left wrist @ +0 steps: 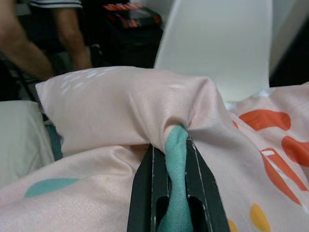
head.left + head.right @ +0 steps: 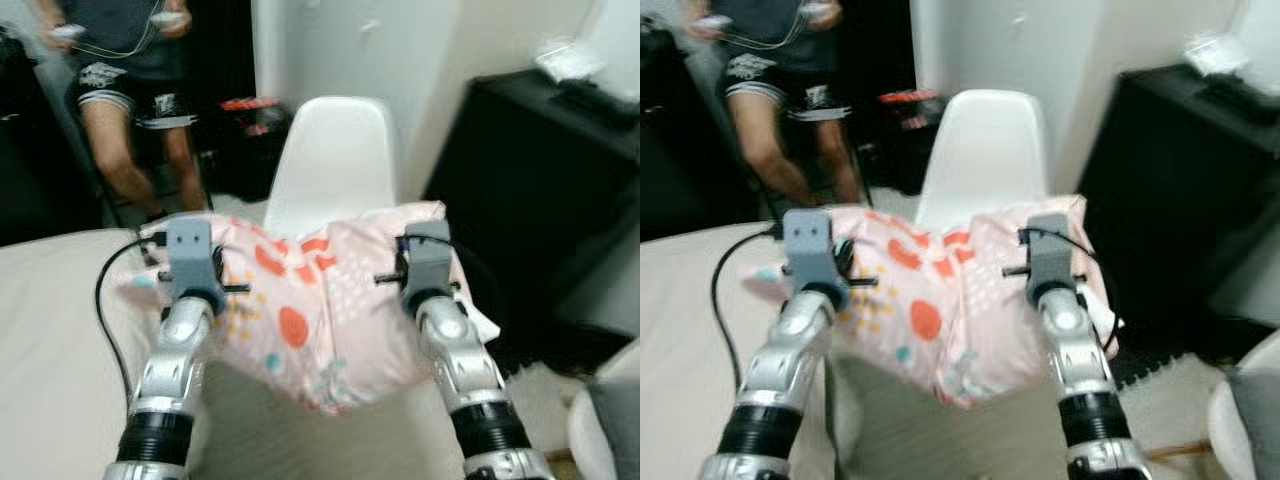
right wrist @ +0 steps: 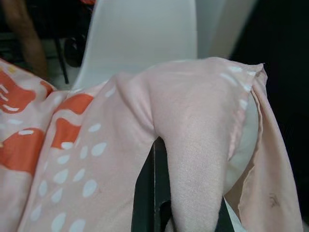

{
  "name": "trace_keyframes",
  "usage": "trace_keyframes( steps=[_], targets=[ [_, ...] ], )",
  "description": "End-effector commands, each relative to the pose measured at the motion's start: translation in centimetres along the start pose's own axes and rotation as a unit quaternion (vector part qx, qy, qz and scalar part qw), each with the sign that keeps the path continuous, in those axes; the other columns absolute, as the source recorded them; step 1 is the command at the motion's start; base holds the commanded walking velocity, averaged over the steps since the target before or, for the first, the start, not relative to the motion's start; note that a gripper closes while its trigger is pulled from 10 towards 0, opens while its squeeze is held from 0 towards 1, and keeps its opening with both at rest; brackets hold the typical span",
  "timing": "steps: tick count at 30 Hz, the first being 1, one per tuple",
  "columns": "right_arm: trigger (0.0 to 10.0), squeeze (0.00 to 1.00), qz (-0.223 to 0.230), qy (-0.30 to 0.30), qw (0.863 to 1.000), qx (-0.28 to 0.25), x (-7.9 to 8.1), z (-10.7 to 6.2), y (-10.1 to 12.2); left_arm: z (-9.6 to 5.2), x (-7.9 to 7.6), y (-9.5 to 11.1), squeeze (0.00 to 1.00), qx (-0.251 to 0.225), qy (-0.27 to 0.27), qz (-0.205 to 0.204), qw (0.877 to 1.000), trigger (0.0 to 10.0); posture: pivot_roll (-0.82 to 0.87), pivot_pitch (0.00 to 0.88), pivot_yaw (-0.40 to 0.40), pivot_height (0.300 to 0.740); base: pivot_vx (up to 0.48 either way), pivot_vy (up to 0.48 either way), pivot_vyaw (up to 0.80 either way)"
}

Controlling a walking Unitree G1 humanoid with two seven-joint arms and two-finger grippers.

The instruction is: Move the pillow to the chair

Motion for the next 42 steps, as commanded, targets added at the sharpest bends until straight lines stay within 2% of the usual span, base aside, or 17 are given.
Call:
trace_keyframes(
  steps=[1, 26, 35, 39, 42],
  targets=[
    [10.0, 0.00, 0.002, 0.008, 1.000, -0.012, 0.4, 0.0, 0.6, 0.1, -0.5, 1.0, 0.00, -0.018, -0.009, 0.003, 1.000, 10.0, 0.03, 0.067, 0.010, 0.740, 0.000, 0.000, -0.80],
    [10.0, 0.00, 0.011, -0.002, 1.000, -0.005, 0.3, 0.1, 0.2, 0.2, -0.6, 1.0, 0.00, -0.017, -0.013, 0.007, 1.000, 10.0, 0.04, 0.061, 0.020, 0.740, 0.000, 0.000, -0.80],
    [10.0, 0.00, 0.000, 0.015, 1.000, -0.003, 0.9, 0.2, 0.3, 1.0, -1.0, 1.6, 0.00, -0.024, -0.027, 0.011, 0.999, 10.0, 0.03, 0.015, 0.007, 0.740, 0.000, 0.000, -0.80],
    [10.0, 0.00, 0.009, -0.005, 1.000, -0.004, -0.4, 0.2, 0.5, 1.1, -1.2, 1.3, 0.00, -0.015, -0.027, 0.000, 1.000, 10.0, 0.03, 0.006, 0.017, 0.740, 0.000, 0.000, -0.80],
    [10.0, 0.00, 0.025, -0.020, 0.999, -0.009, -0.8, 0.2, 0.9, 0.8, -1.0, 0.4, 0.00, -0.001, -0.026, 0.011, 1.000, 10.0, 0.01, 0.003, 0.027, 0.740, 0.000, 0.000, -0.80]
  ],
)
Point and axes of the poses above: a point about 5 cm out from each wrist's last joint towards the gripper, its own z axis pointing out of the wrist towards the gripper, its own y axis along the axis of the wrist's last joint, x = y × z, the point moved 4 cm from there along z, pointing out of the wrist towards the gripper, and after that the axes turned 12 degrees about z, right-handed, at the moved point
